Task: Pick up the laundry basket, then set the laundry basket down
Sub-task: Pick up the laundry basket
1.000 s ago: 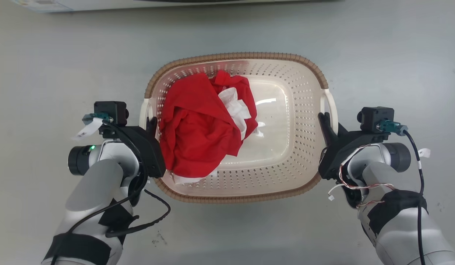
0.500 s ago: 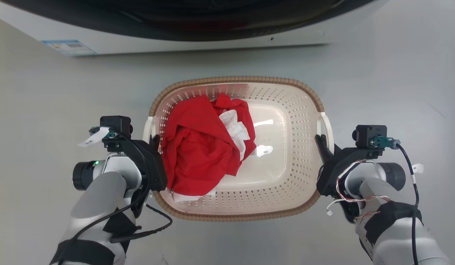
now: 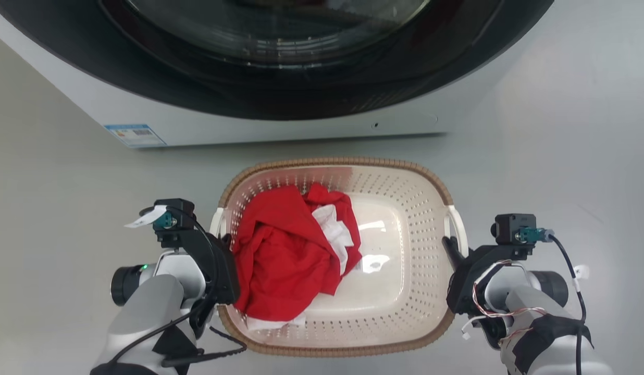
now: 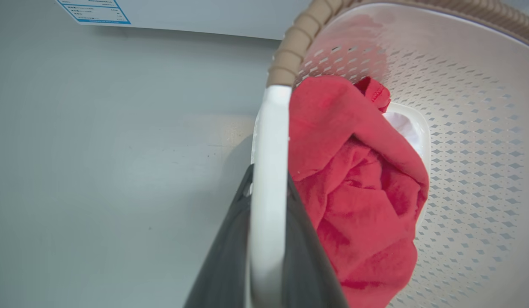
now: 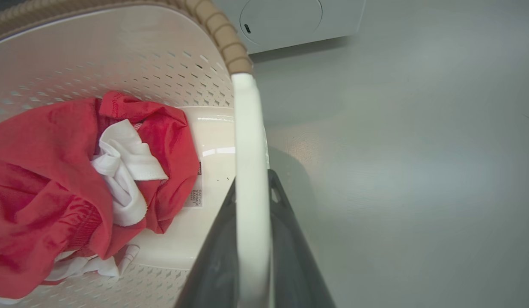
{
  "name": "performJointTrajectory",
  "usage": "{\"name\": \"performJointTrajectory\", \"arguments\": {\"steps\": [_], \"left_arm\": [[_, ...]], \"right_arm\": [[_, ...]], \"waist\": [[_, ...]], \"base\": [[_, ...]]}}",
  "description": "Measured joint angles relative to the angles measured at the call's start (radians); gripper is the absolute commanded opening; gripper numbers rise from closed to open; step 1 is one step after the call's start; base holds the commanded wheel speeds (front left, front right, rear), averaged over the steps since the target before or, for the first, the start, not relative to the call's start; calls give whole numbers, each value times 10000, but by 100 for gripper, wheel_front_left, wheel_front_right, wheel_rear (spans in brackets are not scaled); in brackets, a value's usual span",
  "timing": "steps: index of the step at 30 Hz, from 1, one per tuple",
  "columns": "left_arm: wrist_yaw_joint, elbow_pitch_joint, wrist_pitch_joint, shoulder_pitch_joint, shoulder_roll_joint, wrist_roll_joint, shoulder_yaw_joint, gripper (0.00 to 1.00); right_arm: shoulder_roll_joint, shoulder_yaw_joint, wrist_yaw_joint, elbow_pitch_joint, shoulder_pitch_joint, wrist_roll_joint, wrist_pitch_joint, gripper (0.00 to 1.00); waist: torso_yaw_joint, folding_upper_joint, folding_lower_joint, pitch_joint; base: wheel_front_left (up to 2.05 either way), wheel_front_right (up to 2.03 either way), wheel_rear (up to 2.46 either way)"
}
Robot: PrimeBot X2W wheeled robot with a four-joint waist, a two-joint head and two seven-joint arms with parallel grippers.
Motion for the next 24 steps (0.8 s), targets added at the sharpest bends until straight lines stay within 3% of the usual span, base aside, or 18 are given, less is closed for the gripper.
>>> {"name": "performJointTrajectory", "arguments": {"steps": [24], "left_arm": [[-4, 293, 1417, 1878, -105, -491, -12, 0]], "right_arm": [[111, 533, 46, 326, 1845, 798, 1641, 0]], "waist": [[68, -1, -2, -3099]], "base": [[0, 0, 0]]}}
